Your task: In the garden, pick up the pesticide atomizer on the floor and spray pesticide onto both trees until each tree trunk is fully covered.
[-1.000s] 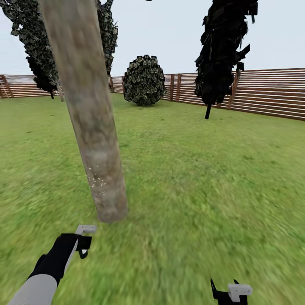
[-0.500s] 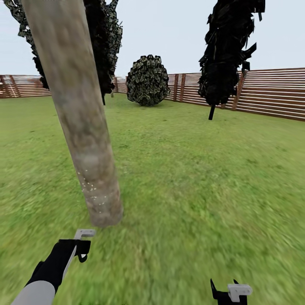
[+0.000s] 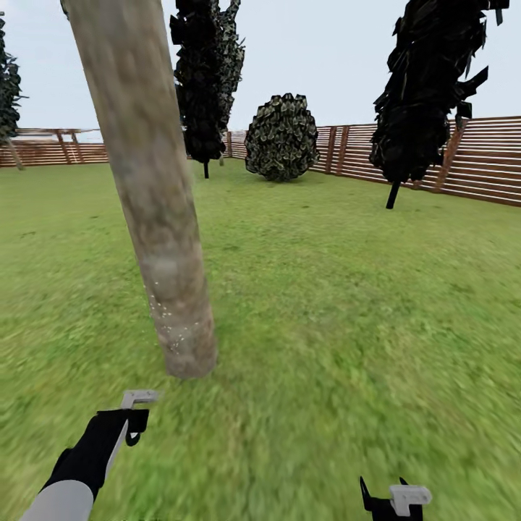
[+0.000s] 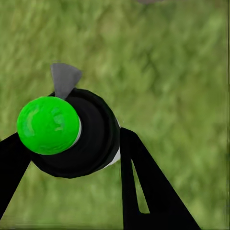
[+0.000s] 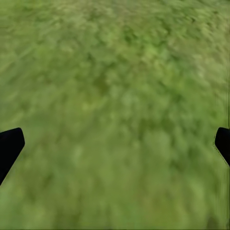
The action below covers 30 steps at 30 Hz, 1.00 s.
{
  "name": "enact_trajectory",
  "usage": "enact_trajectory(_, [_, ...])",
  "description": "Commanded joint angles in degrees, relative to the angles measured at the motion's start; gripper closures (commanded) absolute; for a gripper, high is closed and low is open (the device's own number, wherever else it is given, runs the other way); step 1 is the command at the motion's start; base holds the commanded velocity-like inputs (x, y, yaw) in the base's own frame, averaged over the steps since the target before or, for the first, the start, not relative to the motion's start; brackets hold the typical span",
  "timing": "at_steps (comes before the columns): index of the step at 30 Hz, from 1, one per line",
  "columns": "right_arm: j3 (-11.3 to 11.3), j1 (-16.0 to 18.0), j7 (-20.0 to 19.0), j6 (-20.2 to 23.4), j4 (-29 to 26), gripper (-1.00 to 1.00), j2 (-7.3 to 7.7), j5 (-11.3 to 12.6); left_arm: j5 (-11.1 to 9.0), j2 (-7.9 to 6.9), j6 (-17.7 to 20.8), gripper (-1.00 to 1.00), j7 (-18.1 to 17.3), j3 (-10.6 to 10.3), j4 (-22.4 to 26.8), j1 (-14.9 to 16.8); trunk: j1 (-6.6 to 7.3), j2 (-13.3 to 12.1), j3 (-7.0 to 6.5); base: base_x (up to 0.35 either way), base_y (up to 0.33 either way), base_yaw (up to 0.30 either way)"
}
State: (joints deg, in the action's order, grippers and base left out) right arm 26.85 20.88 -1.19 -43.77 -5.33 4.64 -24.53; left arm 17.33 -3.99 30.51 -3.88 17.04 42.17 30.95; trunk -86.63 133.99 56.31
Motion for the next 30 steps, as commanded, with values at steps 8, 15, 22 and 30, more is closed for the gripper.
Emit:
enact_trajectory(8, [0.5, 0.0, -0.1, -0.2, 0.0, -1.0, 0.19, -0.4, 0.6, 2.45, 0.2, 1.0, 0.2, 0.0, 0.1, 0.0, 0.01, 0.0, 0.05, 0.0, -0.274, 0.013])
enact_trajectory(15, [0.5, 0.0, -0.1, -0.2, -0.1, -1.0, 0.2, -0.4, 0.6, 2.55, 0.1, 1.0, 0.3, 0.0, 0.1, 0.0, 0.01, 0.0, 0.05, 0.0, -0.274, 0.0])
enact_trajectory(22, [0.5, 0.0, -0.1, -0.2, 0.0, -1.0, 0.09, -0.4, 0.6, 3.16, 0.1, 1.0, 0.3, 0.0, 0.1, -0.1, 0.01, 0.0, 0.05, 0.0, -0.275, 0.168])
enact_trajectory(30, [0.5, 0.0, -0.1, -0.2, 0.0, -1.0, 0.06, -0.4, 0.6, 3.46, 0.1, 1.0, 0.3, 0.0, 0.1, -0.1, 0.01, 0.0, 0.05, 0.066, -0.268, 0.21])
